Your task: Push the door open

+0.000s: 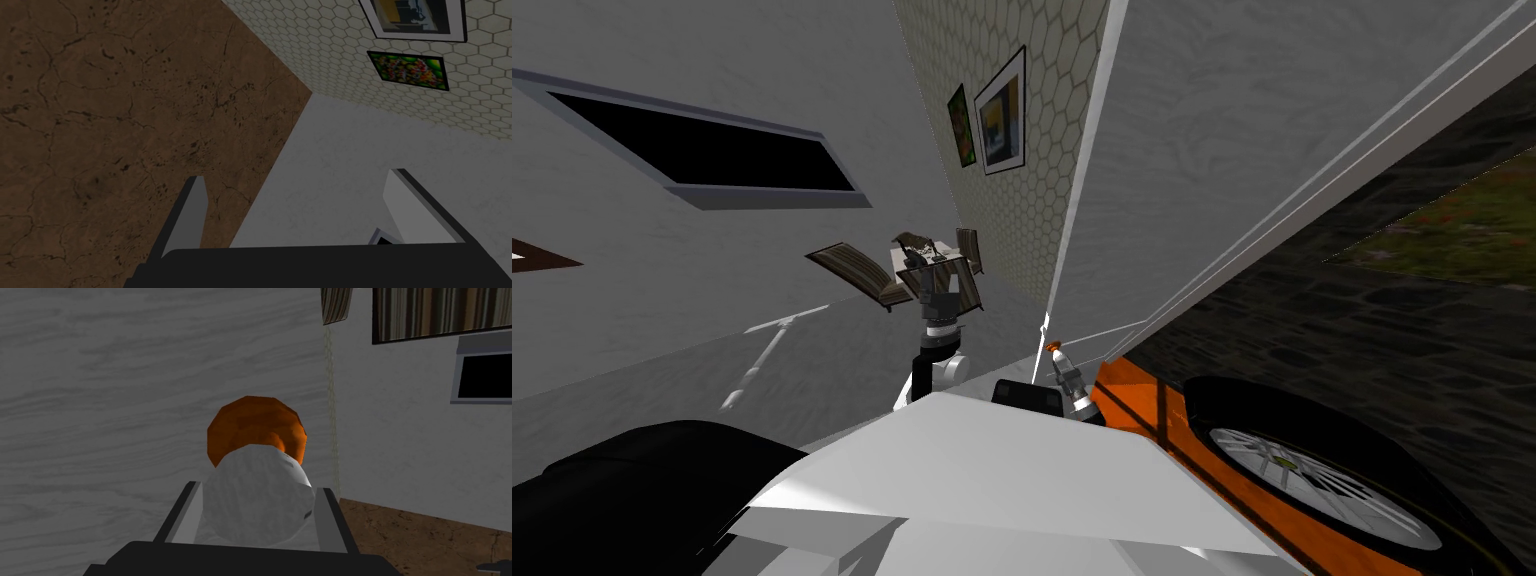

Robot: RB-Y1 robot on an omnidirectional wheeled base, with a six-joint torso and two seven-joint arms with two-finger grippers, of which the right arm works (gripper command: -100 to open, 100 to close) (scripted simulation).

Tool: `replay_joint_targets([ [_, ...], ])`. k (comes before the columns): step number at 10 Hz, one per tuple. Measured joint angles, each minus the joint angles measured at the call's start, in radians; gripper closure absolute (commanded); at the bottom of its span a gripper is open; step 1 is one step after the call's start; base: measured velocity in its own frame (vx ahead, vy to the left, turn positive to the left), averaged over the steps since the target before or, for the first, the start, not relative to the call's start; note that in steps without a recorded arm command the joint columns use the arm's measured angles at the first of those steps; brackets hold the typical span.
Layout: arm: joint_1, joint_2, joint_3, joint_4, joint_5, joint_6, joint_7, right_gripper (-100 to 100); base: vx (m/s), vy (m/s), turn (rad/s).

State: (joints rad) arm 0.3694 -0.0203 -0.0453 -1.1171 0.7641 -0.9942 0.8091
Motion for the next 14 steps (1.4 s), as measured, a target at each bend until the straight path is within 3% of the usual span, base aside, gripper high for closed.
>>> replay_joint_targets([
  [6, 0.019, -0.002, 0.018, -0.027, -0.093, 0.018, -0.141, 100, 0.044, 0.02, 0.06],
  [9, 0.013, -0.009, 0.02, -0.024, -0.161, 0.018, -0.225, 100, 0.043, 0.024, 0.062],
  [14, 0.017, -0.017, 0.021, -0.03, -0.241, 0.015, -0.344, 100, 0.041, 0.011, 0.056],
])
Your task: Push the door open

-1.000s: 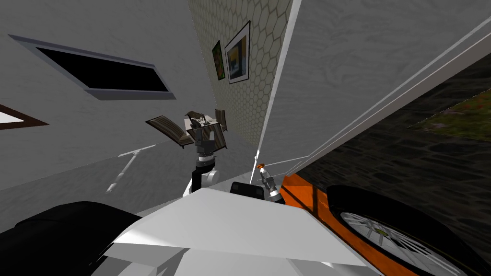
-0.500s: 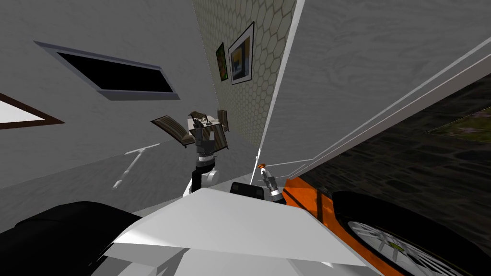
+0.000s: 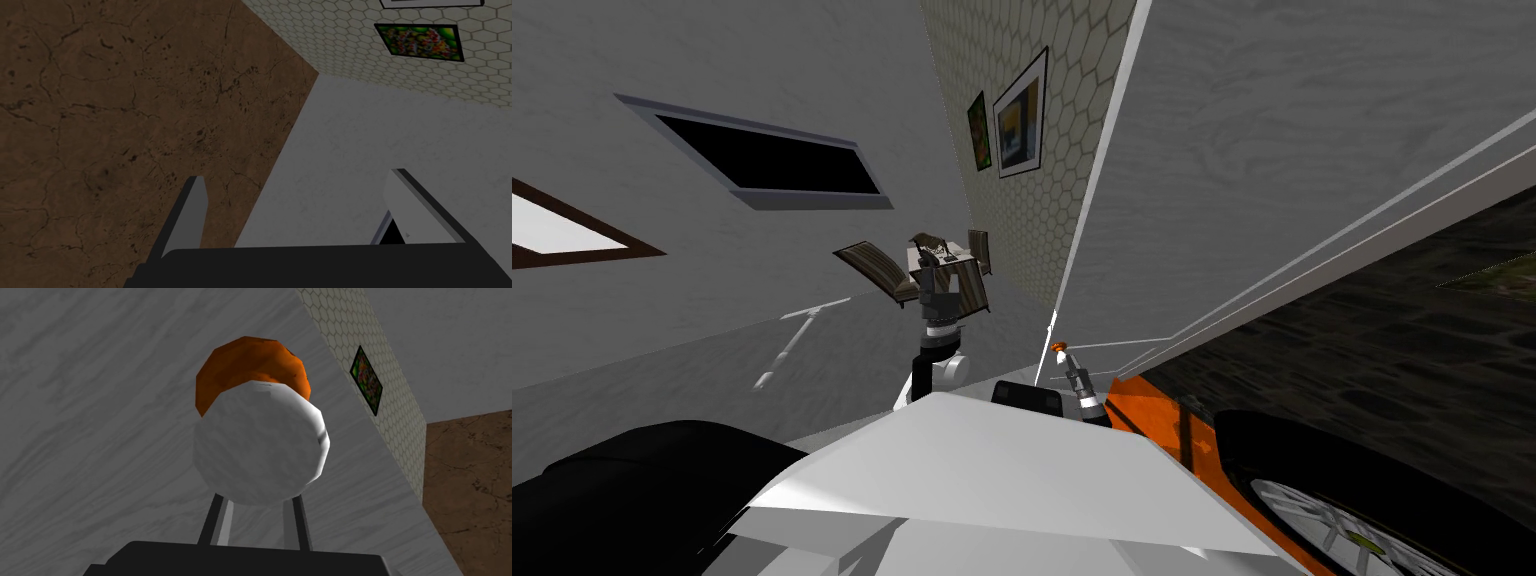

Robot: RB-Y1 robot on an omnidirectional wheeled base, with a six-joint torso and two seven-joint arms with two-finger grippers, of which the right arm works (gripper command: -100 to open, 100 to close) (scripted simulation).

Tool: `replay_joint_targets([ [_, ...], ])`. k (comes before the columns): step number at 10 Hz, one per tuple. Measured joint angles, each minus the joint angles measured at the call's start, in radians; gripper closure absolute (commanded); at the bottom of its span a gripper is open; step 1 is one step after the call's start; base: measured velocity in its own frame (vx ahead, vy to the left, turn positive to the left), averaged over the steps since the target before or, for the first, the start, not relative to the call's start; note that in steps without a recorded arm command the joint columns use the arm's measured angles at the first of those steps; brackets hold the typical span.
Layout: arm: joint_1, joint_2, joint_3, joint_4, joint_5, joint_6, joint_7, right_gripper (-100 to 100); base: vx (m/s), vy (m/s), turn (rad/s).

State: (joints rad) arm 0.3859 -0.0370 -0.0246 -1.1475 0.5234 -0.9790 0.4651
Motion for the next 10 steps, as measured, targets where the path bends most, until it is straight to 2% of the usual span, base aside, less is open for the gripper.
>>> replay_joint_targets([
  [1, 0.003, -0.002, 0.001, -0.001, -0.024, -0.003, -0.028, 100, 0.032, 0.006, 0.034],
  [2, 0.005, -0.004, 0.001, -0.002, -0.035, 0.002, -0.05, -100, -0.007, 0.009, -0.043],
  [3, 0.007, -0.006, -0.003, -0.002, -0.03, 0.002, -0.042, -100, -0.032, 0.016, -0.074],
  [10, 0.027, -0.017, -0.037, -0.003, 0.041, -0.025, 0.134, -100, -0.047, 0.02, -0.064],
])
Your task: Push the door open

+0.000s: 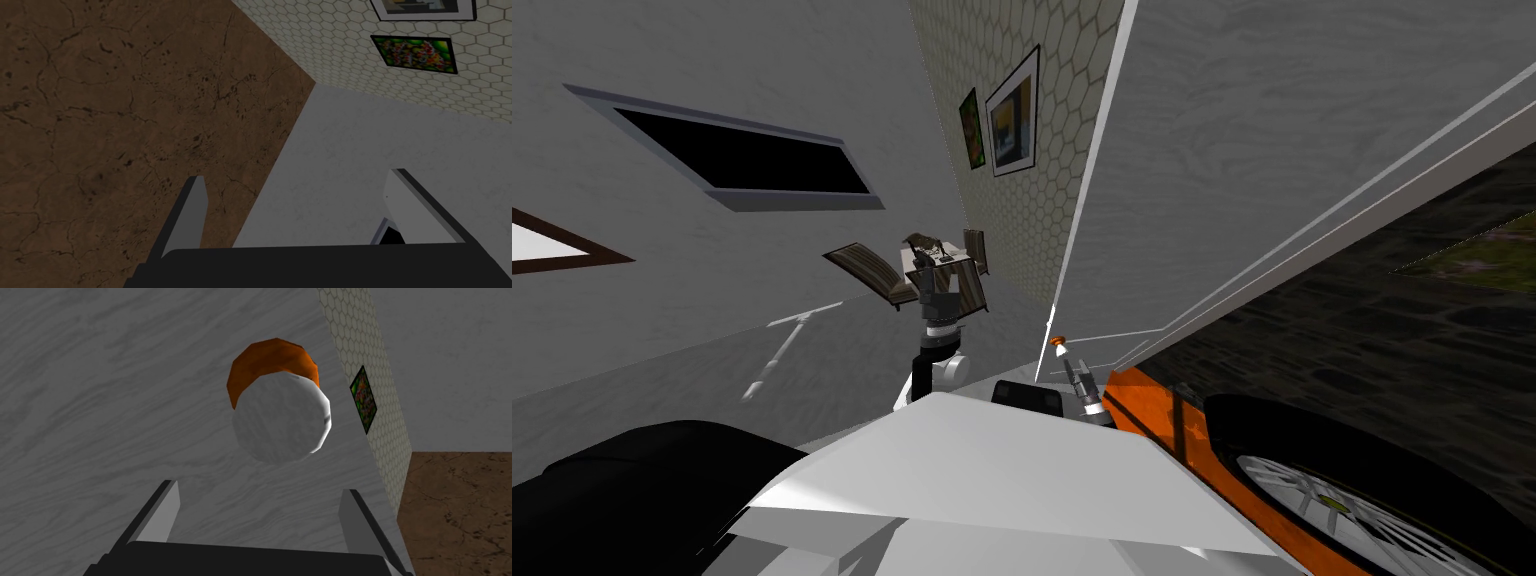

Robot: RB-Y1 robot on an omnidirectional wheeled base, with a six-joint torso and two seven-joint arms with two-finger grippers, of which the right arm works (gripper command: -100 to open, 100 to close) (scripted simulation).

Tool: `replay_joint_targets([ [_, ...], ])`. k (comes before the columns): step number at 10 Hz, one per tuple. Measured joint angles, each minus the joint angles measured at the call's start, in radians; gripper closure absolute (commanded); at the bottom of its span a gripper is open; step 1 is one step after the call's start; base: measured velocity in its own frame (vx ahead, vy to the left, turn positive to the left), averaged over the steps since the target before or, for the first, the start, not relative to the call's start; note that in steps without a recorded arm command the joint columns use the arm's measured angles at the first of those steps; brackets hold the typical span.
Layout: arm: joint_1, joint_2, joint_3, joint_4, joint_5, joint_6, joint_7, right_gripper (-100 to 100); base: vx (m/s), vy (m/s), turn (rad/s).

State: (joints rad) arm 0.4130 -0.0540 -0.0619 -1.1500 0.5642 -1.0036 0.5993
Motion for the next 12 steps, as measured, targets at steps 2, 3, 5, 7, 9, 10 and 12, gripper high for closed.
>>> replay_joint_targets([
  [2, 0.005, -0.001, -0.01, 0.0, 0.02, -0.006, 0.048, -100, -0.035, 0.013, -0.046],
  [3, 0.009, -0.001, -0.015, -0.001, 0.031, -0.01, 0.075, -100, -0.047, 0.022, -0.087],
  [5, 0.016, -0.001, -0.025, -0.003, 0.052, -0.017, 0.124, -100, -0.041, 0.017, -0.045],
  [7, 0.021, 0.0, -0.037, -0.002, 0.076, -0.026, 0.179, -100, -0.054, 0.018, -0.068],
  [9, 0.025, 0.002, -0.046, 0.002, 0.092, -0.033, 0.228, -100, -0.042, 0.019, -0.066],
  [10, 0.029, 0.004, -0.052, 0.001, 0.105, -0.037, 0.257, -100, -0.051, 0.024, -0.08],
  [12, 0.036, 0.006, -0.06, -0.003, 0.124, -0.043, 0.303, -100, -0.029, 0.008, -0.03],
])
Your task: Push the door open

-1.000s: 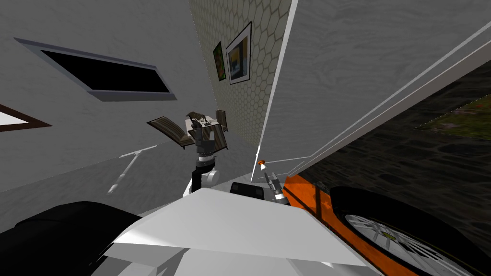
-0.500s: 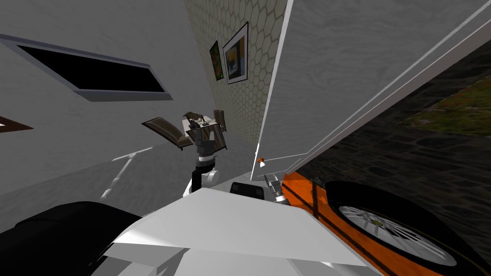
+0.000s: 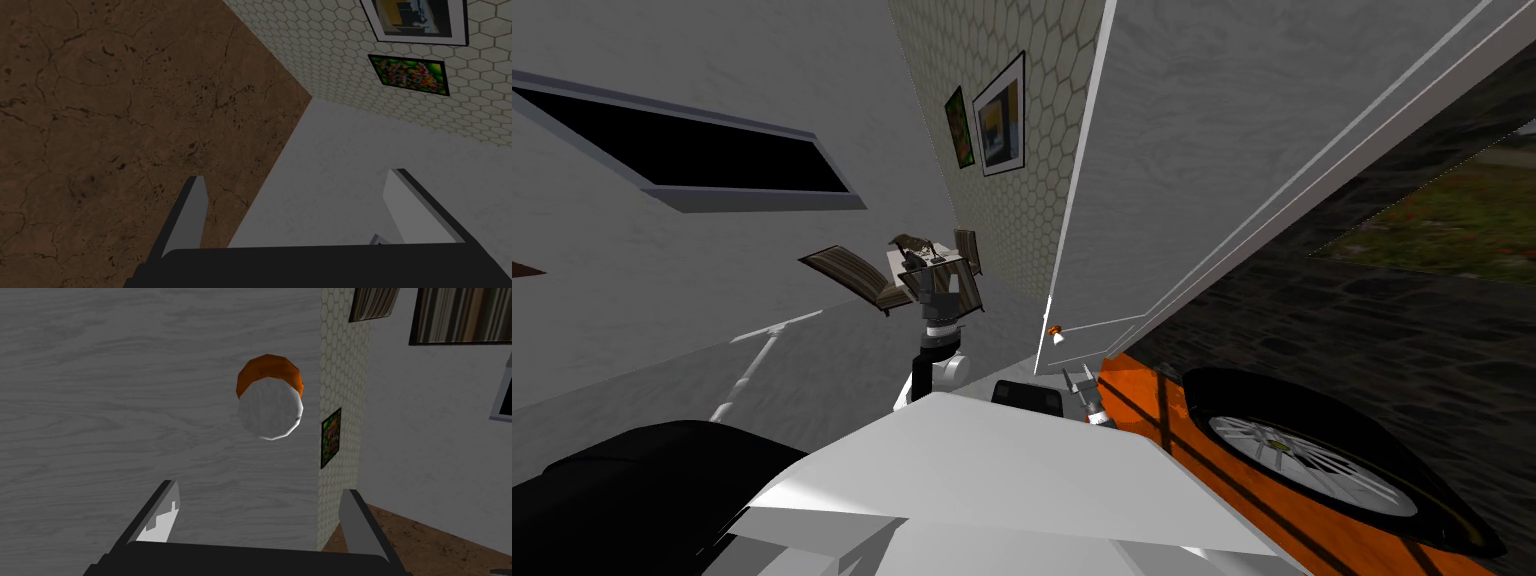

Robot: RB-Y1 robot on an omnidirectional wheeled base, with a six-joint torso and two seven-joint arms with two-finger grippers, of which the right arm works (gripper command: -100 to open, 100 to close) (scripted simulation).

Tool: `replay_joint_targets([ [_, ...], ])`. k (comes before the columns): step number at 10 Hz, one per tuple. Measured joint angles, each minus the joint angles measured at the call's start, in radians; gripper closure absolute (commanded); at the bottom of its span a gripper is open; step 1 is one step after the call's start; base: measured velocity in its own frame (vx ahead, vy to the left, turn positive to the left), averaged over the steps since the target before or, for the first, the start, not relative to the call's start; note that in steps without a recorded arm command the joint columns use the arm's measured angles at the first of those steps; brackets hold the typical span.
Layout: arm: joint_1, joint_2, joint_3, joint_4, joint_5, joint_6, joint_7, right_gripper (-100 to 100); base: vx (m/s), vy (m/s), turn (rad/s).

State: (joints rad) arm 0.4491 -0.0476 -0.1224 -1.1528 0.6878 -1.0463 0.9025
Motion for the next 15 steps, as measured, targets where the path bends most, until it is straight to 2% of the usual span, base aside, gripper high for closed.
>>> replay_joint_targets([
  [4, 0.01, 0.008, -0.016, 0.0, 0.032, -0.012, 0.082, -100, -0.029, 0.008, -0.038],
  [5, 0.01, 0.008, -0.016, 0.0, 0.033, -0.013, 0.085, -100, 0.149, 0.069, 0.05],
  [8, -0.015, -0.004, -0.018, 0.011, 0.028, 0.007, 0.089, -100, 0.231, 0.076, 0.03],
  [11, -0.043, 0.014, -0.019, 0.025, 0.024, 0.027, 0.095, -100, 0.166, 0.074, 0.017],
  [12, -0.045, 0.015, -0.019, 0.025, 0.023, 0.028, 0.096, 100, -0.006, 0.0, 0.019],
  [15, -0.044, 0.015, -0.016, 0.026, 0.026, 0.029, 0.096, 100, -0.023, -0.009, 0.003],
])
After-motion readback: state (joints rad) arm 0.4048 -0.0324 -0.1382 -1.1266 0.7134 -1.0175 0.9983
